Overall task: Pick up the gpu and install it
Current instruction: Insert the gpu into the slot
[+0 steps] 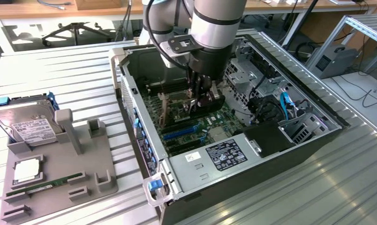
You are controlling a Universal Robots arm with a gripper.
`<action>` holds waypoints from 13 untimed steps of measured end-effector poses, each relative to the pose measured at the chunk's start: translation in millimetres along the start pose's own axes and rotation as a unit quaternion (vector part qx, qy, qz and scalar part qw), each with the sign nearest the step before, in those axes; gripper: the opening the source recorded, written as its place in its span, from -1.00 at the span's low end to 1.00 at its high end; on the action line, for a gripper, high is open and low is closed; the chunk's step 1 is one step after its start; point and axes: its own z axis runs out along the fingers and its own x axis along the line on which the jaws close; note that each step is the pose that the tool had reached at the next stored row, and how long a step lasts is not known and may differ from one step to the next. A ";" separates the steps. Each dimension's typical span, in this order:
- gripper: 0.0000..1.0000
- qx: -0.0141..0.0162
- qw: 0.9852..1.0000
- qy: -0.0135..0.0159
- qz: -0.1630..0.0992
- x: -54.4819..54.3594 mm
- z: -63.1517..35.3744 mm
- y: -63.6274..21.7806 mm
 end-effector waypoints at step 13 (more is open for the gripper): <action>-0.47 0.000 1.000 0.000 0.000 0.1 3.1 2.2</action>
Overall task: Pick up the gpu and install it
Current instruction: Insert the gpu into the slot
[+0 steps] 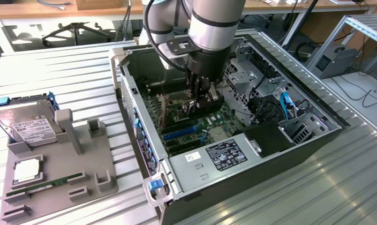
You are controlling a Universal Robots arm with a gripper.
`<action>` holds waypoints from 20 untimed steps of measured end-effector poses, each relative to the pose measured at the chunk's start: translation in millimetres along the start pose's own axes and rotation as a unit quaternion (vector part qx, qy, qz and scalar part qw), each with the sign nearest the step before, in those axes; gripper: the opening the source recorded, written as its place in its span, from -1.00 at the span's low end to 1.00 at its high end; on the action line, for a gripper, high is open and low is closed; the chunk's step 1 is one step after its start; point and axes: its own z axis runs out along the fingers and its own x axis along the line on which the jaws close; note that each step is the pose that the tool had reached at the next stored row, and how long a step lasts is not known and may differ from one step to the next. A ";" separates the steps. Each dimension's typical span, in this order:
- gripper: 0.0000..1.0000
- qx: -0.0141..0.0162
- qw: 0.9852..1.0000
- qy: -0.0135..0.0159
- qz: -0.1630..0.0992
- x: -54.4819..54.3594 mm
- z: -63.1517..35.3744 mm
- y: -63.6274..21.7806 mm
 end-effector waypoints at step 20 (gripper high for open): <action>-0.47 0.000 1.000 0.000 0.000 0.4 3.3 4.9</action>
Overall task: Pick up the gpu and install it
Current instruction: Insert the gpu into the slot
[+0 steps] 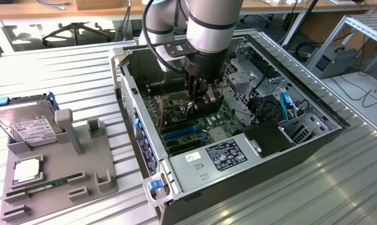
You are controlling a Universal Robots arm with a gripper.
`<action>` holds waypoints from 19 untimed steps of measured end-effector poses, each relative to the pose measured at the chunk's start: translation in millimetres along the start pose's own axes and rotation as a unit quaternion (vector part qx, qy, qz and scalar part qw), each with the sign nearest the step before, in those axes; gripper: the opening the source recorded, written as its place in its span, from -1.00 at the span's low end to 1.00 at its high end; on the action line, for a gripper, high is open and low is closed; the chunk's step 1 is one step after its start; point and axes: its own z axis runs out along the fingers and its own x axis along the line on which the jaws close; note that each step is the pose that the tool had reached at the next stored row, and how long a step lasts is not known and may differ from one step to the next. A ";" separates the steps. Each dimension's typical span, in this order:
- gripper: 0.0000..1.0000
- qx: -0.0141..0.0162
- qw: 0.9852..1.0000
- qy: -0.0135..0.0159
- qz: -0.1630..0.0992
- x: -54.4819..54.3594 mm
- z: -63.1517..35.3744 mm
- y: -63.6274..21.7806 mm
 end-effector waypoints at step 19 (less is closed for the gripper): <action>-0.47 0.000 1.000 0.000 0.000 0.6 8.2 5.8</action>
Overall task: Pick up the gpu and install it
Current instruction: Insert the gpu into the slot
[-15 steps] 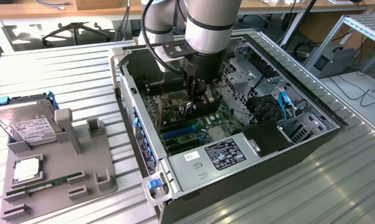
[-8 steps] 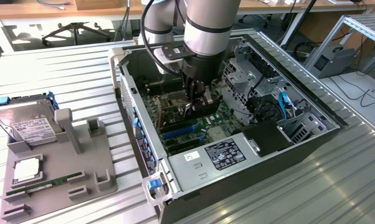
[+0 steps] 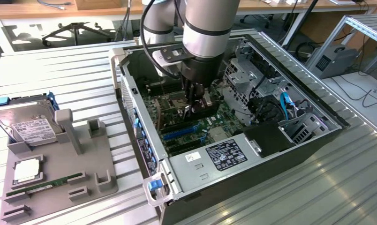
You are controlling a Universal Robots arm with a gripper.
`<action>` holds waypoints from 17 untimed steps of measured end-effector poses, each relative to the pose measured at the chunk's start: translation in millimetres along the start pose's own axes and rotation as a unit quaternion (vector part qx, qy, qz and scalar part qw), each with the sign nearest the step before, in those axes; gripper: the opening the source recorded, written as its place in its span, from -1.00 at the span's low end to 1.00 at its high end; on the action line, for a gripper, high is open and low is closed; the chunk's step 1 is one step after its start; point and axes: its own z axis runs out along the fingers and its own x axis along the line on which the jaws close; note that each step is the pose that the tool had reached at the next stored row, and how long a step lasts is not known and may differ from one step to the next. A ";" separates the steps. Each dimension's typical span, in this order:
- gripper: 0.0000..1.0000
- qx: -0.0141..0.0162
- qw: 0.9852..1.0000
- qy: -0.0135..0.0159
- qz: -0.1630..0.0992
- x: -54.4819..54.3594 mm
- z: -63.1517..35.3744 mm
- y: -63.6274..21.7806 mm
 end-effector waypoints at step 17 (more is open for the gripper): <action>-0.47 0.000 1.000 0.001 0.000 1.4 12.3 10.8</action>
